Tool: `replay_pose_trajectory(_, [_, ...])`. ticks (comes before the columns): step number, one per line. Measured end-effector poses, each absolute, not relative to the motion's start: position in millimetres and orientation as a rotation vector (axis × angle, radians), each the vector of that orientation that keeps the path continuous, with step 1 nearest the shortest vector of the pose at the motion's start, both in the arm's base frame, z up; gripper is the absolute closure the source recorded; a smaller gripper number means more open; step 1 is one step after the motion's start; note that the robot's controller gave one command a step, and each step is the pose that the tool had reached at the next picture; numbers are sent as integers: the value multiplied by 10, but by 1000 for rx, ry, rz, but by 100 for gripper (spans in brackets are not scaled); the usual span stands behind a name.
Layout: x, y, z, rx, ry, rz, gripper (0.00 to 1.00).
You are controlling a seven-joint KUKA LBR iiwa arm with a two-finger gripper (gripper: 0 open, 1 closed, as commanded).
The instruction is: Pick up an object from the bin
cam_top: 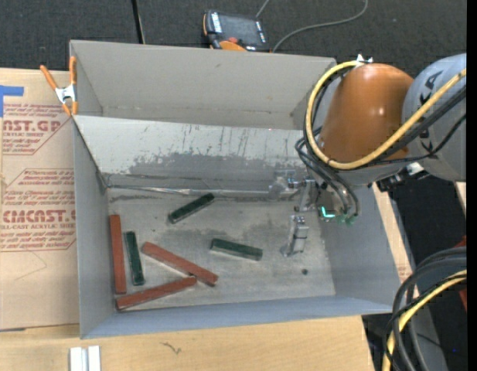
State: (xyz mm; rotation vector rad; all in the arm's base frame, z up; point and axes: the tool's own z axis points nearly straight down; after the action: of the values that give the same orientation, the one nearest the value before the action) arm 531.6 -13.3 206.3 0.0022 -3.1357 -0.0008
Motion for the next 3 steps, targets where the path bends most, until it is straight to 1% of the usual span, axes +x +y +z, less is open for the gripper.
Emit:
replay_pose_trajectory(1, [5427,-67,654,-143,-3133,-2,0])
replay_pose_trajectory(2, [5448,-69,698,-143,-3140,-1,100])
replay_pose_trajectory(3, [5523,-135,1401,-144,-3147,-1,100])
